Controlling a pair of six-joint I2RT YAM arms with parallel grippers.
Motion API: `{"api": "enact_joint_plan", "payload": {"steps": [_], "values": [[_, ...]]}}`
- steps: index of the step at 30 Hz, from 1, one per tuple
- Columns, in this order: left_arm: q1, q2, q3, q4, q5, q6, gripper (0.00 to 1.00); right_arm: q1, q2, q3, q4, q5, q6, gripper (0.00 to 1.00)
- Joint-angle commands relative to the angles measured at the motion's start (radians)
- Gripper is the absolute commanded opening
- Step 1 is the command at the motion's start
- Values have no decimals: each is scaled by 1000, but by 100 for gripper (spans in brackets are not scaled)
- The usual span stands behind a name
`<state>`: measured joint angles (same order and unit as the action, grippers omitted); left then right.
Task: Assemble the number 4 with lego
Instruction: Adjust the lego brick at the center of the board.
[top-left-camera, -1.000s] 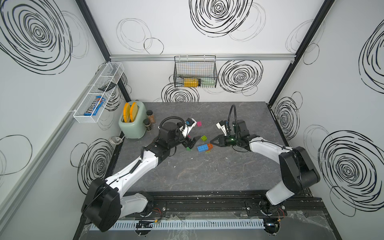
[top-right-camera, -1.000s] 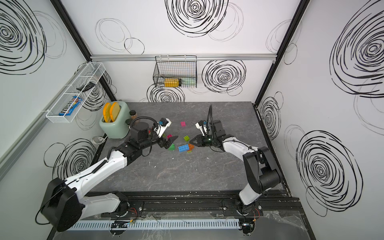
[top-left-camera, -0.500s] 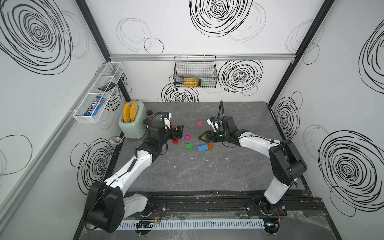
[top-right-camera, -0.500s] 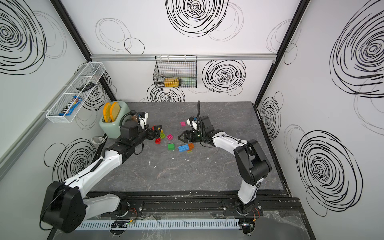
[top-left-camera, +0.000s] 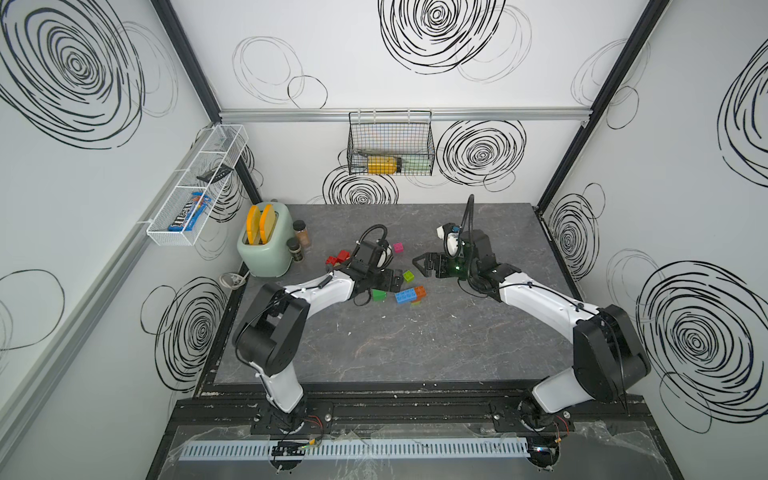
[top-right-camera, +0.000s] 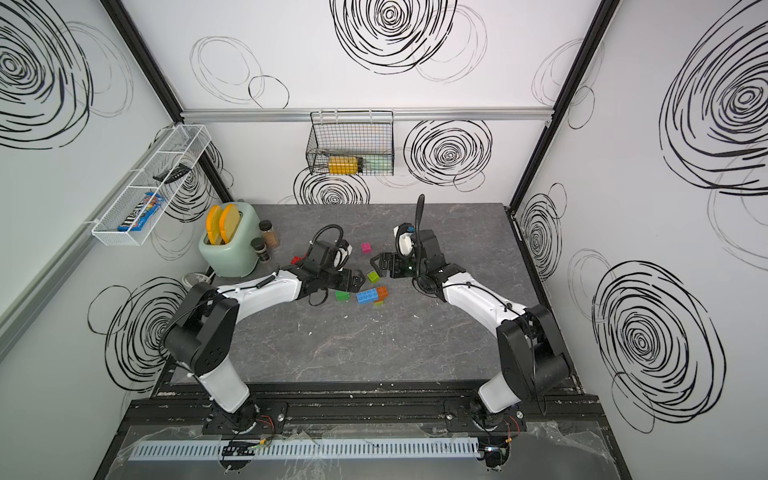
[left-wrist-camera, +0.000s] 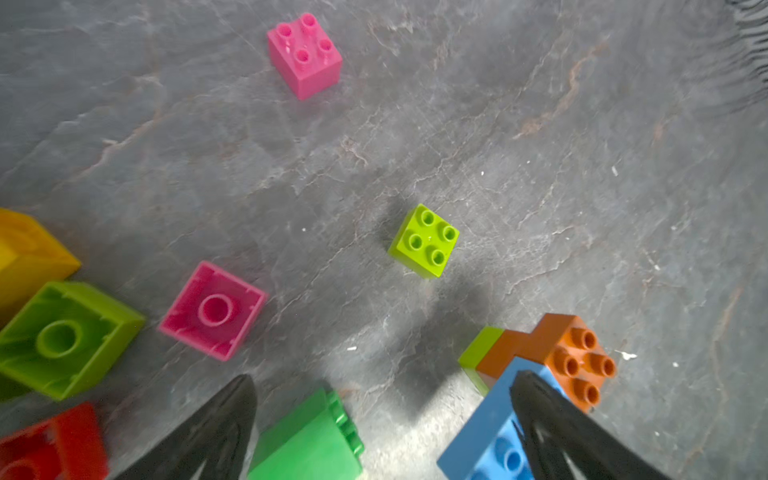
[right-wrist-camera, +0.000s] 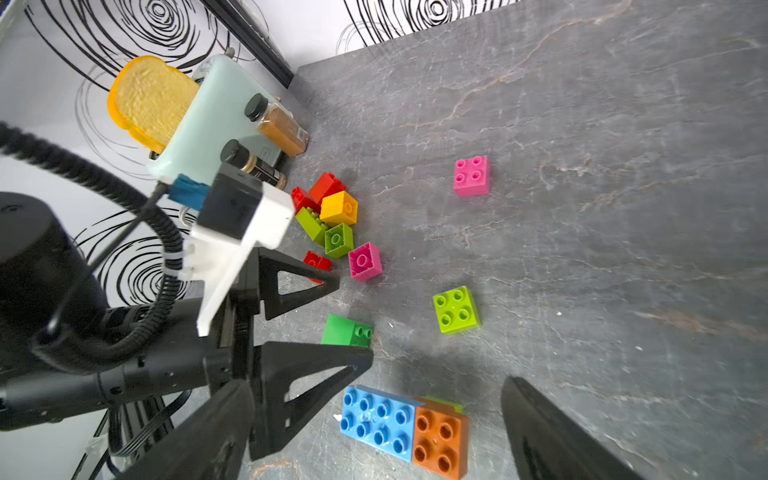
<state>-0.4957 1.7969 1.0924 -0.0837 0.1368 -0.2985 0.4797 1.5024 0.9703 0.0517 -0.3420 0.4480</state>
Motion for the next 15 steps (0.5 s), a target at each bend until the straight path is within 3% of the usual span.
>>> {"api": "enact_joint_plan", "payload": {"steps": [1,7,15], "values": [[0,49,50,-35,-38,27,97,-12,-45,-32,-7,38,-15,97],[2,65,19,-25,-40,27,94,-26,-64,-54,-11,37,-26,97],[28,-12,-106,40,30,15,86,-30,-39,-39,-9,21,-28,98]]}}
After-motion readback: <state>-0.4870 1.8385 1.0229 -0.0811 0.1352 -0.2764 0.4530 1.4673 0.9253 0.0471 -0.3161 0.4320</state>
